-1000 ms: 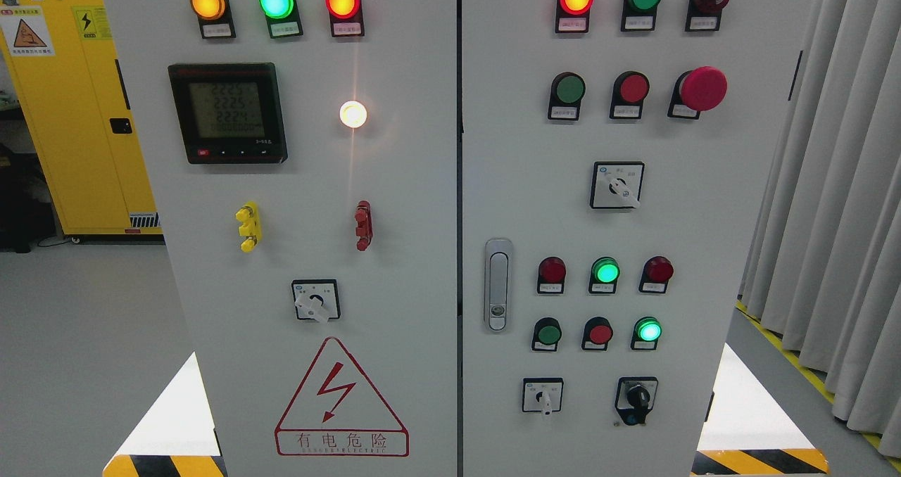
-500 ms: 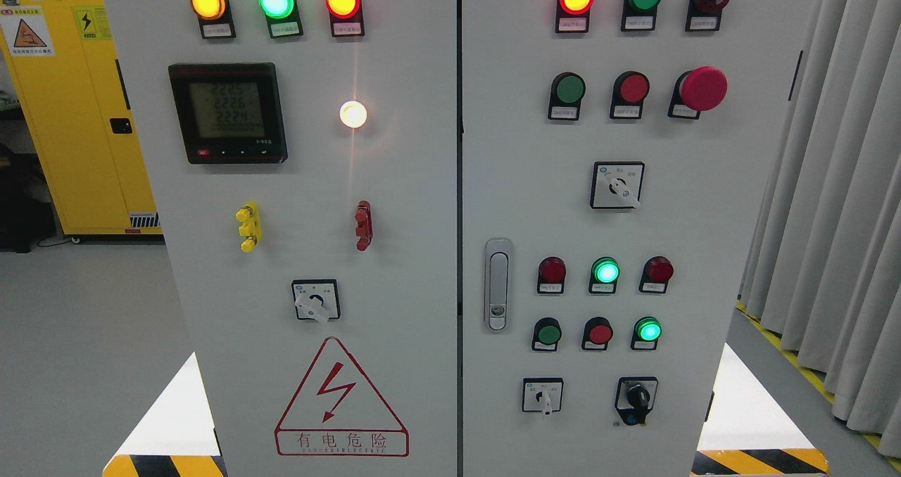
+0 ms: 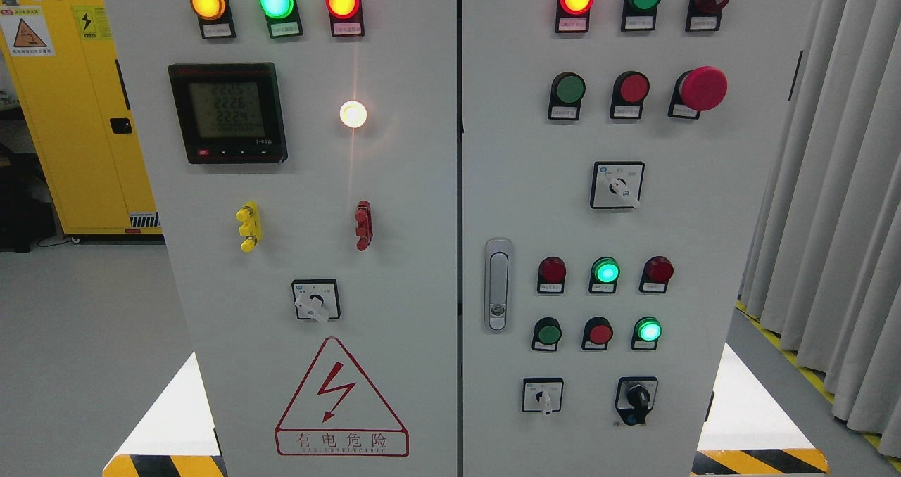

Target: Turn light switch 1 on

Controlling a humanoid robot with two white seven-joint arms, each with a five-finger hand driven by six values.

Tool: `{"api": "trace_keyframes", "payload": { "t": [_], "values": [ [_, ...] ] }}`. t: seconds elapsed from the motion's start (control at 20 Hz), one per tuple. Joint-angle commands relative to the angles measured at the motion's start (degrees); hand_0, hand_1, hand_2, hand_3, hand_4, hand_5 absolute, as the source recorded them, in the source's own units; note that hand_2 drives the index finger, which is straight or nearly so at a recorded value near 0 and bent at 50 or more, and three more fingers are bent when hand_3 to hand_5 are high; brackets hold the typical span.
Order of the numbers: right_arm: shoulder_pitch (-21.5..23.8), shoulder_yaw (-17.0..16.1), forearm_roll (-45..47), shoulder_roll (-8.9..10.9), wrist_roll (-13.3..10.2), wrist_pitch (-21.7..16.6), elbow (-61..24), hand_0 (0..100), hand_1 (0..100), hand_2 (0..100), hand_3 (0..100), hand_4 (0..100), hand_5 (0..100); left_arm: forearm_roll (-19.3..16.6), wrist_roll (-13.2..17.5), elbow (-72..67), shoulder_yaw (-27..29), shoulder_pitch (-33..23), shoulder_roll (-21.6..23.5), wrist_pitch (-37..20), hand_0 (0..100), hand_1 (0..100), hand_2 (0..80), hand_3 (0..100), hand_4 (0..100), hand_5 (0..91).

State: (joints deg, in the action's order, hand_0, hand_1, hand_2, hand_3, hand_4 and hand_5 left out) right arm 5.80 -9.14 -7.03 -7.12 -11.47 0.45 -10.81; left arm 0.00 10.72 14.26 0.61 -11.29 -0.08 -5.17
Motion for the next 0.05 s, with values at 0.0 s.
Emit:
{"api": "trace_keyframes", "payload": {
  "t": [0.0],
  "values": [
    [0.0, 0.0, 0.0, 0.00, 0.0, 0.0, 0.0, 0, 50, 4, 0, 0, 0, -1.2, 0.1, -1.7, -2.3, 0.5, -1.9, 0.0, 27, 9, 0.0, 0, 0, 0.0]
  ]
}}
